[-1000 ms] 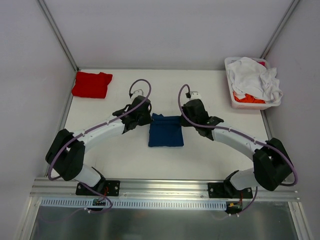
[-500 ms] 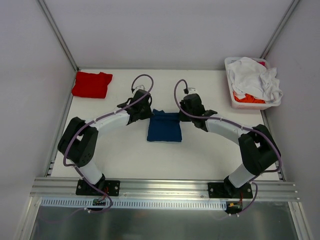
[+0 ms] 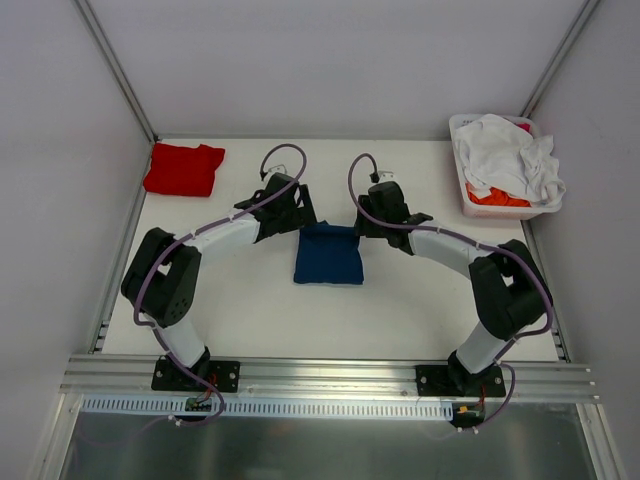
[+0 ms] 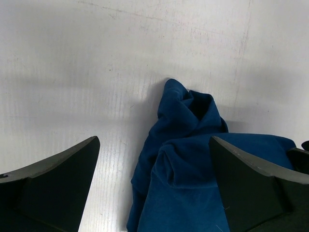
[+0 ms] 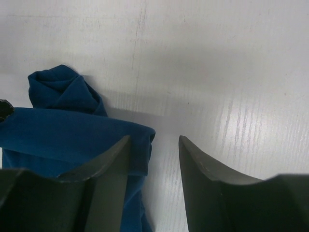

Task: Fold and stack the t-shirts
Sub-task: Fold the tshirt

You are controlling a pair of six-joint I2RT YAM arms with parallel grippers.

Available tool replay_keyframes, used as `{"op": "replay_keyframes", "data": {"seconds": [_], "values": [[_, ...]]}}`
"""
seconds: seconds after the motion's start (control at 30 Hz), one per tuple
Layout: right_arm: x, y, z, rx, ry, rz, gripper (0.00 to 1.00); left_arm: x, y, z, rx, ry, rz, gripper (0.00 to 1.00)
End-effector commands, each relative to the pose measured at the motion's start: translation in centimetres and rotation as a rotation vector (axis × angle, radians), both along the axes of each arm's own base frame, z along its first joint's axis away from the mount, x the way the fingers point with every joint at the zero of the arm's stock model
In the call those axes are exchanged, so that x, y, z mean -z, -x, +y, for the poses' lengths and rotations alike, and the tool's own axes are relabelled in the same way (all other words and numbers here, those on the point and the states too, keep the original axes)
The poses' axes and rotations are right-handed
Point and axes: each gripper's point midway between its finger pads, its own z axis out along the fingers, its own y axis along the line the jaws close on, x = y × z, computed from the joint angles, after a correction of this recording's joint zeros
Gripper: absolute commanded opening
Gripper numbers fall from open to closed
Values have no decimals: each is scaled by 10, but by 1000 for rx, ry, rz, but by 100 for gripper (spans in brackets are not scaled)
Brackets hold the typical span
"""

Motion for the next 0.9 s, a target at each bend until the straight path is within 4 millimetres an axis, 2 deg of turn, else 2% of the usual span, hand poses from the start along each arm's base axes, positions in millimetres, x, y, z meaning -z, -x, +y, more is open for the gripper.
{"op": "replay_keyframes", "data": {"seconds": [0.0,0.07,0.23,0.27,0.33,0.37,0.4,0.47,0.53,0.6,0.77,0.87], "values": [[-34,-15,2,15,-21,-79,48,-25,-9,1,3,9,-59,98],[-48,-15,-1,22,-24,-108,48,-30,-7,3,3,10,-69,98],[-80,-6,-17,39,-6,-160,48,-65,0,12,-6,17,-134,98],[-95,-2,-18,37,-21,-187,47,-71,1,15,-10,18,-146,98],[-105,3,-21,32,-28,-198,47,-86,6,19,-11,22,-168,98],[-117,6,-21,30,-44,-222,47,-90,7,21,-14,23,-175,98],[-121,9,-21,27,-49,-227,47,-101,11,21,-13,38,-195,98],[-132,17,-19,17,-63,-241,47,-108,16,22,-9,52,-200,98],[-130,24,-10,-5,-74,-229,47,-112,21,18,9,87,-196,98],[-123,28,-4,-19,-70,-210,47,-106,25,14,16,99,-175,98],[-97,40,21,-55,-113,-135,46,-77,33,7,22,103,-95,98],[-80,45,34,-73,-119,-94,45,-65,38,-5,41,100,-63,98]]}}
